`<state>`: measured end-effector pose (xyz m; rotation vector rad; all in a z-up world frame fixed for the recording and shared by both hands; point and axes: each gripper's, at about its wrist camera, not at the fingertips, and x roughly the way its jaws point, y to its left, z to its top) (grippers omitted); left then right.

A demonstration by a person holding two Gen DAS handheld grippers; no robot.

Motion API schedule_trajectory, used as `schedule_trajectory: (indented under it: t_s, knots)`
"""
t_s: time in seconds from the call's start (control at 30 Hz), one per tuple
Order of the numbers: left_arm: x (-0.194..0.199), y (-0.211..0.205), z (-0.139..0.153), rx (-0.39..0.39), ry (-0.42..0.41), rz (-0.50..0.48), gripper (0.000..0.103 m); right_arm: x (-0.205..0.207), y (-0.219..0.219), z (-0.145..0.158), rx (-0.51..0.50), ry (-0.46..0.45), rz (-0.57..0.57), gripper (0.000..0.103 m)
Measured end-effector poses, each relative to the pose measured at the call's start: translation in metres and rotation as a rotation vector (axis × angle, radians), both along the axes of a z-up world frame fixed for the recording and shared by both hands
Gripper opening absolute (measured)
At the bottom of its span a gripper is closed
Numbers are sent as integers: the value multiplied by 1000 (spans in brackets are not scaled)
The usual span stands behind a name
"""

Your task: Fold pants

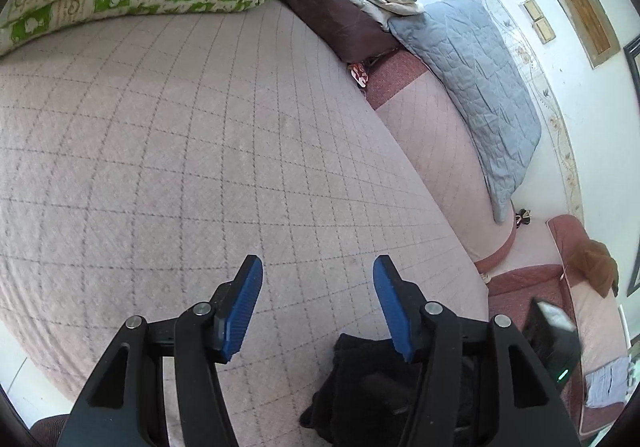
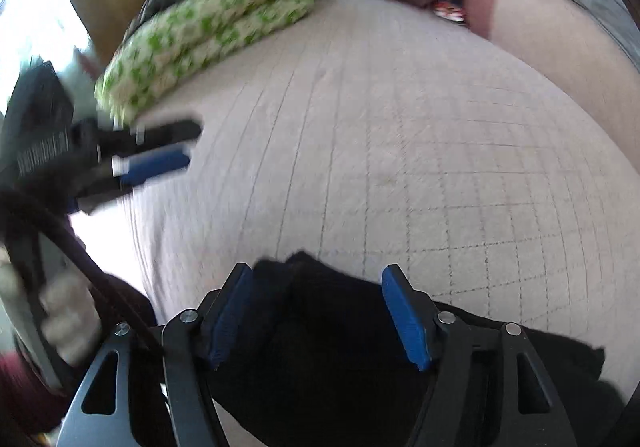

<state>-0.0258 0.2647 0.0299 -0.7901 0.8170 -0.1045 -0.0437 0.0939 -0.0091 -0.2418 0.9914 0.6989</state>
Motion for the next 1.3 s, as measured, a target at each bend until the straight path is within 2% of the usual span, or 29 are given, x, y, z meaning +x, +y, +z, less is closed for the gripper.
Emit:
schedule_trajectory:
  t_s: [0.13,0.2,0.23,0.3,0.33,0.37,0.43,0.53,0.7,0.9,0.93,0.97,1.07,1.17,1.23,1.3]
  knots:
    - [4,-9,3,31,-4,-19,56,4,33,-28,-151,-40,112,75]
    - [3,-12,4,52,-7,-17,56,10,40,-38,-168,-41,135,78]
    - [3,-11,5,54,-7,-13,56,16,39,-41,-144,-7,126,78]
    - [2,-7,3,45,-3,-6,56,19,37,-37,-107,28,109,58]
    - [2,-4,2,36,1,3,56,18,35,-34,-112,26,96,40]
    - [1,-1,1,30,6,14,56,19,32,-32,-114,30,81,30]
    - [0,5,1,25,12,49,56,21,26,-28,-93,42,47,27]
    - [-4,11,6,54,4,132,56,31,22,-20,-68,28,-5,26]
    - [-12,29,11,63,-7,247,57,73,20,-4,-20,23,-99,26]
    - [-8,39,1,39,30,258,57,113,52,1,-21,12,-131,26]
    - [-6,38,1,45,31,255,57,118,60,-3,-17,23,-136,30]
    - [-4,35,2,55,33,256,57,124,66,-10,-8,41,-136,40]
    - [0,31,0,71,46,247,58,138,71,-15,30,72,-174,42]
    - [0,29,1,87,37,236,58,131,40,9,165,57,-228,47]
    - [4,23,3,87,23,188,58,122,3,27,219,40,-269,49]
    - [11,4,6,106,11,109,58,110,-40,37,229,23,-321,49]
